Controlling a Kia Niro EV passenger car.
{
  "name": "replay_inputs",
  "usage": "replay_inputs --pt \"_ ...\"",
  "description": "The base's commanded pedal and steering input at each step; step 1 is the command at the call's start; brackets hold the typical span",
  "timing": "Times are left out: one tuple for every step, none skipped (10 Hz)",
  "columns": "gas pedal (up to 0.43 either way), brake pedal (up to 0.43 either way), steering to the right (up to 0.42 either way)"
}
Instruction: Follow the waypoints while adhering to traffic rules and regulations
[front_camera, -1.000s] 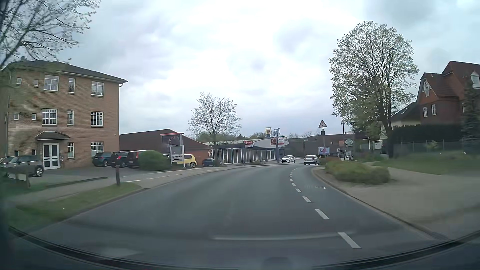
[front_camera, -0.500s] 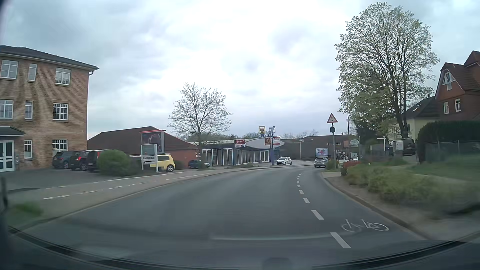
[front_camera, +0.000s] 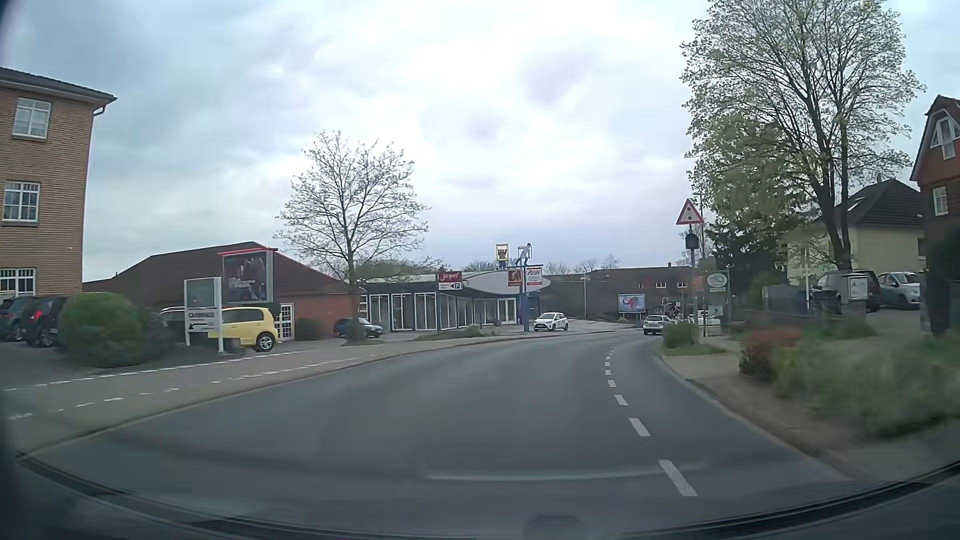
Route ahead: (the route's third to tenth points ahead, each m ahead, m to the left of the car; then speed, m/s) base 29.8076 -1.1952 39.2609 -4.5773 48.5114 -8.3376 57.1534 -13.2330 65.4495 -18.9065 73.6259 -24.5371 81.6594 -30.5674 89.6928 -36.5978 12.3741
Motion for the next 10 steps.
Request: replay_inputs --pt "0.130 0.000 0.031" --pt "0.130 0.000 0.031" --pt "0.130 0.000 0.032" --pt "0.130 0.000 0.035" --pt "0.130 0.000 0.039" --pt "0.130 0.000 0.043" --pt "0.130 0.000 0.044" --pt "0.130 0.000 0.047" --pt "0.130 0.000 0.052" --pt "0.130 0.006 0.055"
